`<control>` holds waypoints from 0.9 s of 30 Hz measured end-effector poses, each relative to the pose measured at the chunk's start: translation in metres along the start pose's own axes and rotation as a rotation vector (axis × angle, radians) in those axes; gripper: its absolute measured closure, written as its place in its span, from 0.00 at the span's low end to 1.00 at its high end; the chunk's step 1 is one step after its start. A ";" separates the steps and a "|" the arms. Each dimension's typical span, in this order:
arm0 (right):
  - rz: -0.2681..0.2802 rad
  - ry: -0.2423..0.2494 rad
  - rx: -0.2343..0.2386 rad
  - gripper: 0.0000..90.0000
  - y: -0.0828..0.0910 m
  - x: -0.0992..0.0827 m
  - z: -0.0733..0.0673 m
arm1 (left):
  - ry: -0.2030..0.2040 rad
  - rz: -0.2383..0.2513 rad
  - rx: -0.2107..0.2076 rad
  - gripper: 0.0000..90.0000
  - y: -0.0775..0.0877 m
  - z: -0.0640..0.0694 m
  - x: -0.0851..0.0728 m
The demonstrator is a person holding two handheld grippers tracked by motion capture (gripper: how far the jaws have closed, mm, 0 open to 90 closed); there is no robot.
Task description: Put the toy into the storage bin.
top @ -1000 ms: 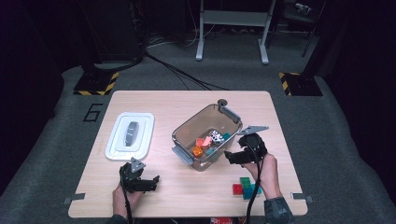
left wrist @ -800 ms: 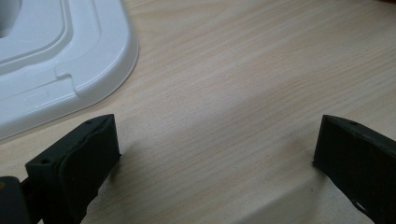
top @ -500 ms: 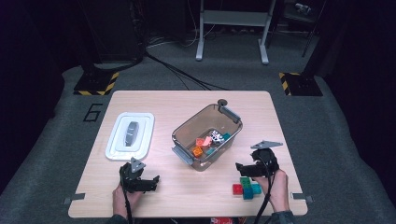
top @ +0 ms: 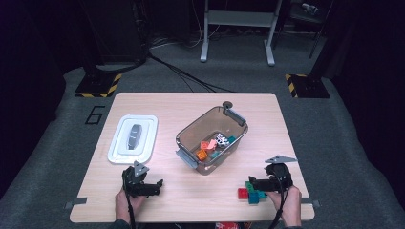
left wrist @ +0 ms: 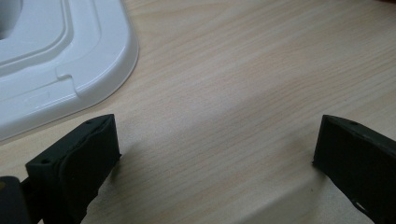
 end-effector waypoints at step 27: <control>-0.017 -0.130 -0.041 0.14 0.001 -0.047 0.021 | 0.001 0.001 0.001 0.00 0.000 0.000 0.000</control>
Point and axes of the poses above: each handheld gripper's, and its own axes: y roughly backward along the jaws, x roughly out of its top, z roughly to its right, the point moved 1 cm from there along -y, roughly forward along the jaws, and after that the axes turned 9 degrees about x, right-handed, at the moved point
